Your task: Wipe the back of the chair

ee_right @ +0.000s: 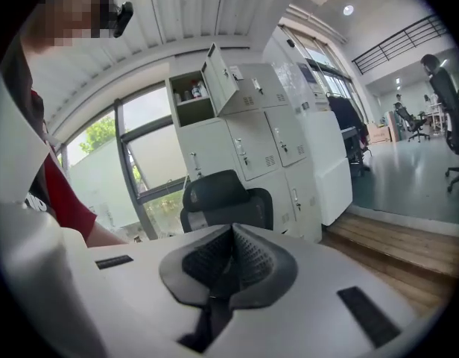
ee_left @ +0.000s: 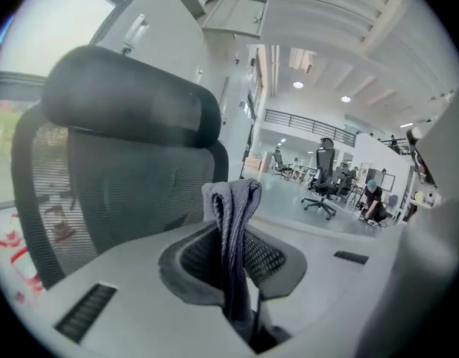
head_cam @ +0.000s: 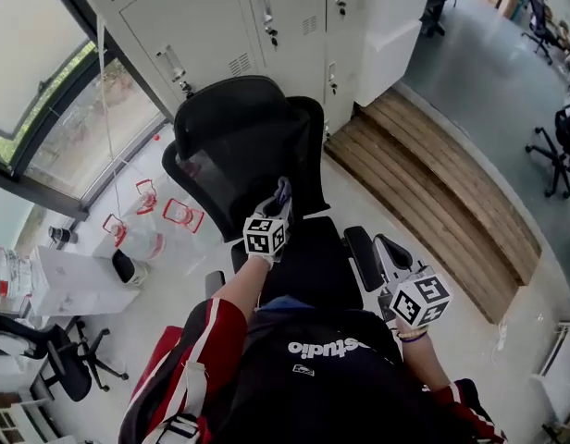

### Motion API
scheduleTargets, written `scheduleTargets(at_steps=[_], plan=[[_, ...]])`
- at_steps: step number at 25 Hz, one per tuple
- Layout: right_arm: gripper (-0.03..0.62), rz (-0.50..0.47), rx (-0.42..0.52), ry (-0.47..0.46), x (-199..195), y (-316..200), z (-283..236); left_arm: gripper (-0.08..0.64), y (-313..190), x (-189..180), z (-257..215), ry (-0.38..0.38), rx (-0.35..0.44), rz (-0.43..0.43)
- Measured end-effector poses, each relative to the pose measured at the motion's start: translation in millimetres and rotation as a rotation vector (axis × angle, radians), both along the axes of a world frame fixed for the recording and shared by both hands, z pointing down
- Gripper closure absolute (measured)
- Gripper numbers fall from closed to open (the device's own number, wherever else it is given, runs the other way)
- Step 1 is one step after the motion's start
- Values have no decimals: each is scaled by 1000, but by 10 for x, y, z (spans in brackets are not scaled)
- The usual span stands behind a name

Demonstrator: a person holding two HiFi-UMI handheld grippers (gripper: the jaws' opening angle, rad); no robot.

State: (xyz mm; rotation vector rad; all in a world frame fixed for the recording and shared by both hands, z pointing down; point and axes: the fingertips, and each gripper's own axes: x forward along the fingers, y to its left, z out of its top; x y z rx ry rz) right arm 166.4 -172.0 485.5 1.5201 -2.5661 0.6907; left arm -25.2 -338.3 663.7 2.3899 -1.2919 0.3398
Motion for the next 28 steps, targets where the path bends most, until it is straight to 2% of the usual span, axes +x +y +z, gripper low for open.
scheduleTargets(at_steps=[5, 9, 12, 17, 23, 28], plan=[[577, -99, 33, -31, -256, -97, -198, 499, 394, -678, -360, 12, 26, -138], [577, -184, 58, -30, -498, -19, -245, 499, 746, -1186, -726, 38, 91, -254], [577, -232, 65, -30, -627, 61, -191, 499, 1059, -1421, -1001, 40, 144, -312], [577, -282, 52, -26, -781, 183, -72, 499, 1637, -1614, -1355, 17, 191, -373], [577, -367, 37, -5, -973, 260, -15, 499, 2104, -1613, -1924, 18, 261, -411], [577, -410, 47, -21, -1158, 144, -69, 499, 2360, -1593, -2281, -14, 290, -420]])
